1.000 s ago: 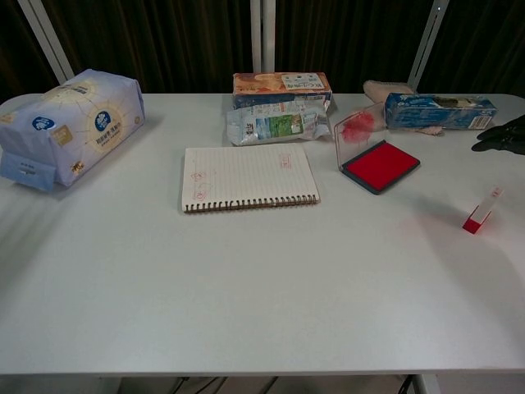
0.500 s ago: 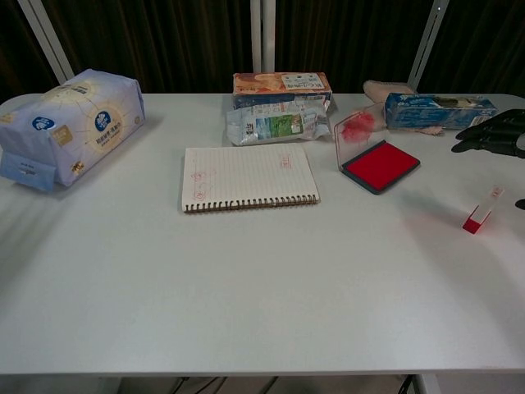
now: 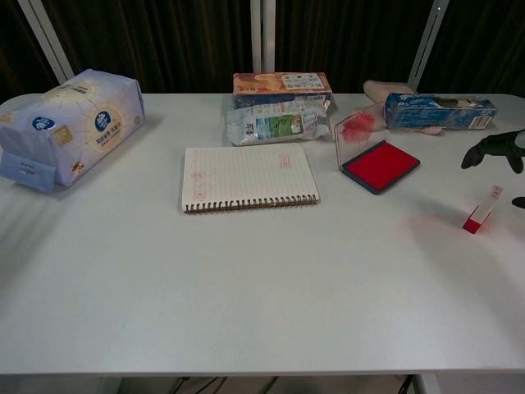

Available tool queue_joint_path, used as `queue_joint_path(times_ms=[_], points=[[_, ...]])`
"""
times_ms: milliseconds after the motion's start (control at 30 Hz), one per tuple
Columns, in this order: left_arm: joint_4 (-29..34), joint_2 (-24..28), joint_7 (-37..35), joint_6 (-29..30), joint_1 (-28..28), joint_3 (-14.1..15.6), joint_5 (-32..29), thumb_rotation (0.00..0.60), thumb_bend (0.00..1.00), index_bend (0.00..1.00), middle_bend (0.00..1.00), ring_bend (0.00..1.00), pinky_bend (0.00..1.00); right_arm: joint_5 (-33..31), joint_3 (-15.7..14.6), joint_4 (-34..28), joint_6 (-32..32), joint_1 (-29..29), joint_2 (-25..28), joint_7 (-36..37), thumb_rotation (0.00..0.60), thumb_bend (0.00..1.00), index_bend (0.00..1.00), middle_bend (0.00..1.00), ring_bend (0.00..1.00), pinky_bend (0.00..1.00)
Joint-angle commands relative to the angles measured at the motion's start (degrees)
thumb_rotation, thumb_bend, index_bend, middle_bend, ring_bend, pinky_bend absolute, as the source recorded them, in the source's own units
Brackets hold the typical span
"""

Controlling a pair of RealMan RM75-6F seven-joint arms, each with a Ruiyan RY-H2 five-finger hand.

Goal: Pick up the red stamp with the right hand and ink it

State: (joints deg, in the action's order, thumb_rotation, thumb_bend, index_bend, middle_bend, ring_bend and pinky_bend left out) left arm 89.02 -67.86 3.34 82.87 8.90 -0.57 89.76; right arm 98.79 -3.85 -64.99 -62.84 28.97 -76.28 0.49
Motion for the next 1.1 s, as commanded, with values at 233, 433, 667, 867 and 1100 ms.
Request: queue_joint_path(times_ms=[233,433,667,867,1100], points=[[-0.13,-0.11,-0.12,-0.41,0.24,-0.05,-0.2,0.398,0.01,0.0,0.09,0.08,0.17,0.83,-0.98,1.67,-0.51,0.72,-0.88,1.44,0.6,0.24,0.33,0.31,0.46,0.75],[-0.2,-0.2,-0.13,-0.61,0.31,0.06,-0.21,0.404,0.01,0.0,0.09,0.08,0.17,1.18,-1.52,3.42,-0.56,1.28,-2.12,3.75,0.6,0.25,0.38,0.35,0.46,0.75],[0.03,0.04,-0.09,-0.38,0.21,0.07,-0.2,0.401,0.01,0.0,0.09,0.08,0.17,1.55,-1.95,5.05,-1.25,1.57,-3.32,4.75,0.6,0.26,0.43,0.39,0.47,0.75],[-0.13,0.02,-0.34,-0.59,0.23,0.18,-0.28,0.4,0.01,0.0,0.09,0.08,0.17,1.24,-2.11,5.78,-1.58,1.5,-3.85,4.58,0.6,0.26,0.44,0.41,0.48,0.75],[-0.38,-0.13,-0.61,-0.67,0.23,0.26,-0.33,0.402,0.01,0.0,0.09,0.08,0.17,0.56,-2.19,6.24,-1.01,1.61,-4.04,4.24,0.6,0.26,0.45,0.41,0.48,0.75]])
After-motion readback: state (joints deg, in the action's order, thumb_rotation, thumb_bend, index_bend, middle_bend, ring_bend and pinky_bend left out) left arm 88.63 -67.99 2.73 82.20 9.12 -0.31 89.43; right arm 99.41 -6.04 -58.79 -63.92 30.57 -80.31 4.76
